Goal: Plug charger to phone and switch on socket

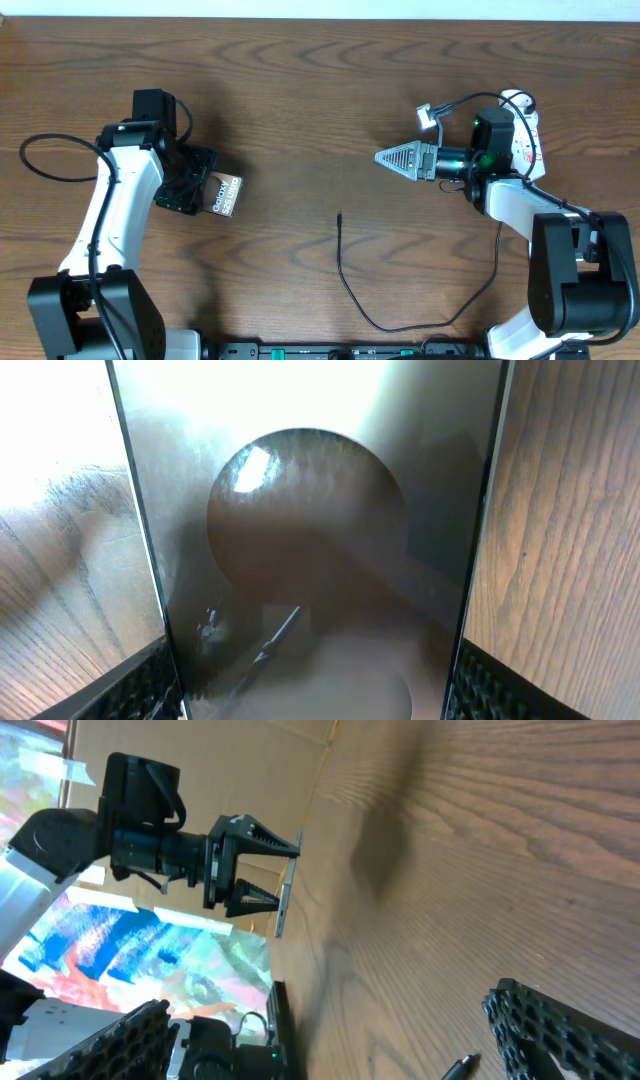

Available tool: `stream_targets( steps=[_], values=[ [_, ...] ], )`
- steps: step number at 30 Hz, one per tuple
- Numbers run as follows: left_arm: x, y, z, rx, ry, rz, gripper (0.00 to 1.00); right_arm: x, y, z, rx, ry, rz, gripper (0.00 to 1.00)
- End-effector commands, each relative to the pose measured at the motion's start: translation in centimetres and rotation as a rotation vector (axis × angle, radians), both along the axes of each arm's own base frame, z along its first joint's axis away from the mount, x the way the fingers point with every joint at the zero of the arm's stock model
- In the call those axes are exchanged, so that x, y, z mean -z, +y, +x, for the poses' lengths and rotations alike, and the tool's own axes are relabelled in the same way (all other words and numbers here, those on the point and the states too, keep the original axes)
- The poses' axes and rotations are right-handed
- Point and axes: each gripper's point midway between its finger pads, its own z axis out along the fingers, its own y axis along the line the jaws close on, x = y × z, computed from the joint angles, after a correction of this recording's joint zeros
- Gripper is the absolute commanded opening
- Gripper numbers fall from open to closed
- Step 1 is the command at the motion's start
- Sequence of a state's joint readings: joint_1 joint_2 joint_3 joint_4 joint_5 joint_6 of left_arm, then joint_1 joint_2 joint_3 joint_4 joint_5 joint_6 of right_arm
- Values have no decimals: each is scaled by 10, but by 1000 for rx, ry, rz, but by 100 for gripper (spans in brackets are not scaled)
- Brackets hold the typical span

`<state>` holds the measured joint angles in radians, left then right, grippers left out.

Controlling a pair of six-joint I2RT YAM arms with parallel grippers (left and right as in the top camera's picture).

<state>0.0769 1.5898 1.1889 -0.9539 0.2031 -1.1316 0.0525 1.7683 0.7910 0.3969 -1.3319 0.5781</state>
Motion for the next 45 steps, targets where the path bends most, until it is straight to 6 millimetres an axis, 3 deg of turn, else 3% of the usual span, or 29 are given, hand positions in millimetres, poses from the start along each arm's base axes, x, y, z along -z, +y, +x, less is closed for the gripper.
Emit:
stream_targets(
  steps=[1, 11, 15, 22, 28, 45],
  values=[
    [-6, 3, 1, -39, -13, 5, 7, -5, 7, -1, -26, -7, 8, 99],
    [-7, -5, 2, -76, -10, -46, 7, -1, 20, -4, -38, -3, -11, 99],
    [-7, -8, 3, -84, -10, -52, 8, 11, 28, -5, -40, 40, -23, 99],
    [-8, -23, 6, -68, -22, -57, 7, 32, 53, -6, -91, 84, 7, 99],
    [-8, -37, 7, -74, -20, -59, 7, 39, 76, -11, -134, 75, 36, 99],
    [-9, -58, 14, -98, -56, -22, 7, 54, 125, -18, -52, 214, -19, 99]
  ],
)
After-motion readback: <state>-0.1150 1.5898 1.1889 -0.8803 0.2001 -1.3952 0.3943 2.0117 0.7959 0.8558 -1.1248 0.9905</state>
